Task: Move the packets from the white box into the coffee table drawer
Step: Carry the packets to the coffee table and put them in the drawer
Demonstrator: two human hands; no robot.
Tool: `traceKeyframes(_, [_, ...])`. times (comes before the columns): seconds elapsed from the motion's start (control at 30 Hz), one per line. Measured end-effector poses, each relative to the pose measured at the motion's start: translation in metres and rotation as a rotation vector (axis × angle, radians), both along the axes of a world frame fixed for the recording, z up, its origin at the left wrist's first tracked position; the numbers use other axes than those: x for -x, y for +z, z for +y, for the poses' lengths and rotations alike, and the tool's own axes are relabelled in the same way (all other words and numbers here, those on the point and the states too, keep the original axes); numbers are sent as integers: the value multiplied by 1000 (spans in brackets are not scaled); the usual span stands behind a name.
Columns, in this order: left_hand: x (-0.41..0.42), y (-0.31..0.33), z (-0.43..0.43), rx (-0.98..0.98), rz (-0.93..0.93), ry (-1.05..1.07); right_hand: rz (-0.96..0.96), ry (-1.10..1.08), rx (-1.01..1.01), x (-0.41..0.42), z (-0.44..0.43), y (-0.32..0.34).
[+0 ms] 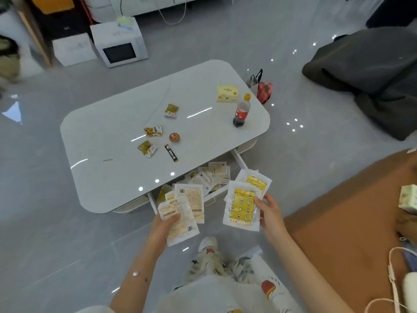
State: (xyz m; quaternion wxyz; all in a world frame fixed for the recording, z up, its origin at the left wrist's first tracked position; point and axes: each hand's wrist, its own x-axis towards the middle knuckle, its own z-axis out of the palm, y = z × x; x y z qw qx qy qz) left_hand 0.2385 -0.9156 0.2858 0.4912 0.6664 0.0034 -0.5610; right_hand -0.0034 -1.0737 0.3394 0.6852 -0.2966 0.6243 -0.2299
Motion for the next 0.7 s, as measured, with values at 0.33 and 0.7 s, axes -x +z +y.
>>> traceKeyframes(0.33, [-42, -240, -71, -191, 79, 289, 82, 115, -142, -95, -114, -251])
traceKeyframes(0.7, [-65, -421, -100, -257, -16, 489, 153, 389, -213, -171, -148, -475])
